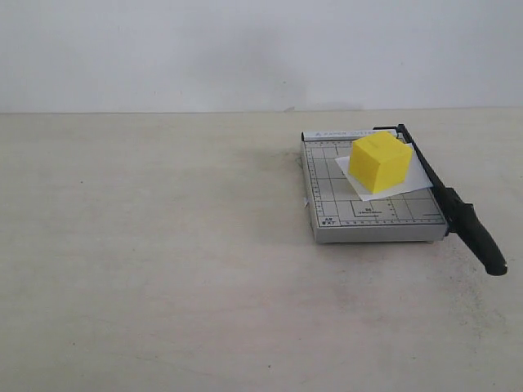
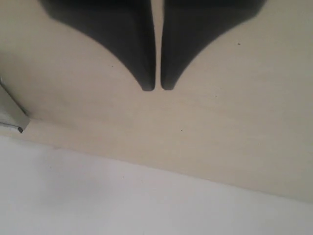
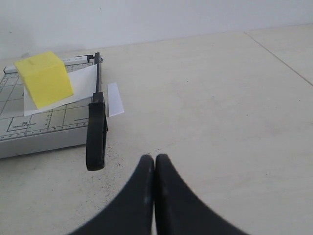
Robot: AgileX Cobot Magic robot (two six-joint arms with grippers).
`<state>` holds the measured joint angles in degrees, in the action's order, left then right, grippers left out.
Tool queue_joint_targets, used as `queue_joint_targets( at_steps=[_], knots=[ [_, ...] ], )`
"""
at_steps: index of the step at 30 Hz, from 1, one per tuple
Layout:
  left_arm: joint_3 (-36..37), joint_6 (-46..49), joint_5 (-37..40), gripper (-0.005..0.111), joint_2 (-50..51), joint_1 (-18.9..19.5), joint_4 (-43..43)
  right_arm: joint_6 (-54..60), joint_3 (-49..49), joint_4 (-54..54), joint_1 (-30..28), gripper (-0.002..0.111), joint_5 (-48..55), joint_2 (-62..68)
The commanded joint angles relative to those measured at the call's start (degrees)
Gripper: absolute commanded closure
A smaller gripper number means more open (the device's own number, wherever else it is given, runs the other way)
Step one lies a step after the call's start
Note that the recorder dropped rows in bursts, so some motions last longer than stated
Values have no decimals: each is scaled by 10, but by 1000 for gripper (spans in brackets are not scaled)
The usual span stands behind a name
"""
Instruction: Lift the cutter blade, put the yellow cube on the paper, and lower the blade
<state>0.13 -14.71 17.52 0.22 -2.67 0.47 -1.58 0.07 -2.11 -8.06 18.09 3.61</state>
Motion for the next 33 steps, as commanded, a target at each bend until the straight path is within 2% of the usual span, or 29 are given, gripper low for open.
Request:
queue_joint_targets(
  at_steps=[1, 33],
  knots=[
    [-1, 112, -7, 102, -2, -3, 3, 4, -1, -2, 1, 109, -2, -2],
    [-1, 123, 1, 102, -2, 5, -11, 2, -1, -2, 1, 109, -1, -2]
  ],
)
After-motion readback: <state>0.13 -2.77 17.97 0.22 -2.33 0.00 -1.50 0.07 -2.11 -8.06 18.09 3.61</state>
